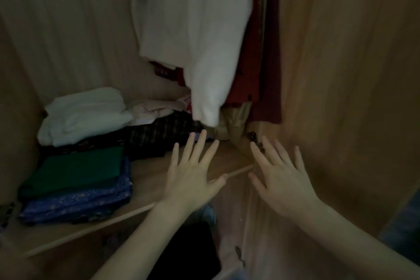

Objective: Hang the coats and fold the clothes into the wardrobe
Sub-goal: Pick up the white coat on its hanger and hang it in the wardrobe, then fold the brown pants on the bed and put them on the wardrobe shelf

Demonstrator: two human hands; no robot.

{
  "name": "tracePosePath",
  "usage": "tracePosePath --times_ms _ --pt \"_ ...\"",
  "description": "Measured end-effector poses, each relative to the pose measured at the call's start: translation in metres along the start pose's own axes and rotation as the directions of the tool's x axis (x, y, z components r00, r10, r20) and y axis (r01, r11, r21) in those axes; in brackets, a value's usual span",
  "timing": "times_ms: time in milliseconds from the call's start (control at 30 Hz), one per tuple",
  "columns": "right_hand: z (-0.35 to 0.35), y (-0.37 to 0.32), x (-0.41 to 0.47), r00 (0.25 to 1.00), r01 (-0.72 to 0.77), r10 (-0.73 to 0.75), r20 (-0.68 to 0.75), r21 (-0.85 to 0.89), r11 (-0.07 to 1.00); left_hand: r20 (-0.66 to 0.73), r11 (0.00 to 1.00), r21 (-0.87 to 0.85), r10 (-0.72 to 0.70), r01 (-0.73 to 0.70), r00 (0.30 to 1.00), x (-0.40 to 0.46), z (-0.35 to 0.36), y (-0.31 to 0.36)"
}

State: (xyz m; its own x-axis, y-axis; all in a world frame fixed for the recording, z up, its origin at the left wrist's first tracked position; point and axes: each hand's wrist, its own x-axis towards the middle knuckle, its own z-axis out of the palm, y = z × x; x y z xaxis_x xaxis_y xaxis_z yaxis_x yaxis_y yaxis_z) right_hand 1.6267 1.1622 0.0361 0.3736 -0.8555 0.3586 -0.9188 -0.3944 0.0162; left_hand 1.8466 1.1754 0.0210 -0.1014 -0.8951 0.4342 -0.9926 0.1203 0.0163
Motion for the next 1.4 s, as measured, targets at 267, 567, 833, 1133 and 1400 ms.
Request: tracePosePath --times_ms 267,567,833,1133,1400 --pt "-0.008 0.045 -0.106 0.987 -0.151 0.156 0.035 -0.099 0.983 0.086 0.986 -0.088 0.150 -0.142 0.985 -0.035 0.001 0.096" --pt "-0.040 0.077 -0.203 0.882 -0.462 0.471 0.015 -0.176 0.869 0.060 0.866 -0.247 0.461 -0.435 0.885 -0.042 -0.008 0.195" --pt "-0.057 0.068 -0.304 0.675 -0.726 0.738 0.004 -0.174 0.665 0.074 0.657 -0.358 0.728 -0.663 0.681 -0.083 0.012 0.261" --pt "-0.081 0.045 -0.445 0.336 -0.914 0.942 -0.020 -0.247 0.320 0.055 0.377 -0.471 0.915 -0.798 0.400 -0.162 0.005 0.351" --pt "-0.117 0.051 -0.552 0.117 -0.963 0.992 -0.038 -0.249 0.104 -0.023 0.187 -0.471 0.974 -0.862 0.224 -0.226 -0.021 0.445"
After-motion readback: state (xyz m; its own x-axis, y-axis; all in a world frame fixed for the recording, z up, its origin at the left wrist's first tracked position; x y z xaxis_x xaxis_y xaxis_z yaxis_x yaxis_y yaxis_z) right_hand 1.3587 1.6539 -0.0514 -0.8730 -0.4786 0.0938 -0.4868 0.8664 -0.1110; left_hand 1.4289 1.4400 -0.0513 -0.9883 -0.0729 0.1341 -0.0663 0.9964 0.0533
